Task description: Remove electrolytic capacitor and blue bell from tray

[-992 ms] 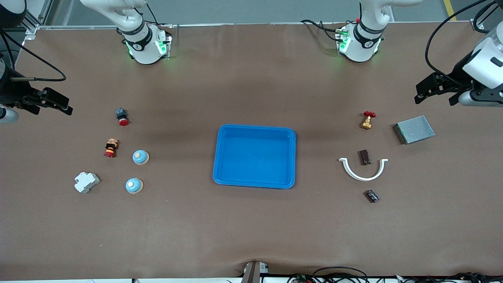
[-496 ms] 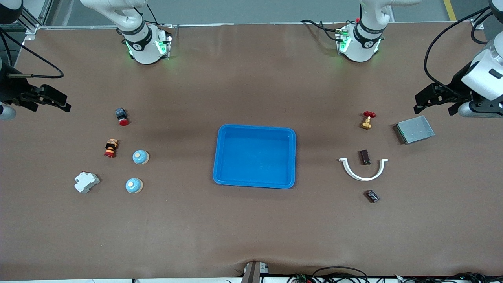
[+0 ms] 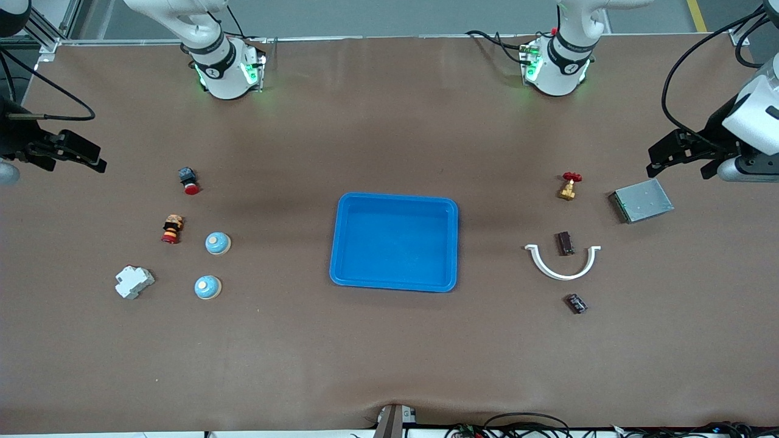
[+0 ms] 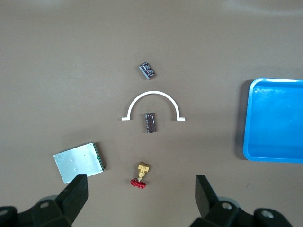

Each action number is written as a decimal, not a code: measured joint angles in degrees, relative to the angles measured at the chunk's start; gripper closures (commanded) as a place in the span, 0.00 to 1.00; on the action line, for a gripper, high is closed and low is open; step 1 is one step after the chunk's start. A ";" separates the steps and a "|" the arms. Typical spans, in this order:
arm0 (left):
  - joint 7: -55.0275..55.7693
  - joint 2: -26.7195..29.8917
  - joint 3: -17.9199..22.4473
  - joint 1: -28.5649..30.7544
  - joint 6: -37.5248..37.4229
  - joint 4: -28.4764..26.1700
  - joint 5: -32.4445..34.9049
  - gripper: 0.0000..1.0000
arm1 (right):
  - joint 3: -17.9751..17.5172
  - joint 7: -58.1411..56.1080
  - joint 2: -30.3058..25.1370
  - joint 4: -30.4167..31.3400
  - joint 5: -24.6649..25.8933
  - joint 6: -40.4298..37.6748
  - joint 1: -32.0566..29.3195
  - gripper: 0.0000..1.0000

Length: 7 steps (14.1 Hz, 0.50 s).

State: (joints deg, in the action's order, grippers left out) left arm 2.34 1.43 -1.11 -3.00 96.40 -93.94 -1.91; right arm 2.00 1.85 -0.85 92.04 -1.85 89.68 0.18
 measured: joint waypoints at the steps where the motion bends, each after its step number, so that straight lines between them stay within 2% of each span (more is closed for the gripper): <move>1: 0.00 -0.01 0.00 0.06 -0.04 0.00 0.00 0.00 | -0.03 0.00 0.00 0.00 0.00 0.00 0.00 0.00; 7: -0.09 -0.04 0.00 0.09 -0.87 0.00 0.00 0.00 | -0.08 0.01 -0.01 0.00 0.00 0.00 0.00 0.00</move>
State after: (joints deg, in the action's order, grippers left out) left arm 2.25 1.39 -1.11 -2.91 95.53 -93.94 -1.91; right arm 1.92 1.86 -0.86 92.04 -1.86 89.68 0.18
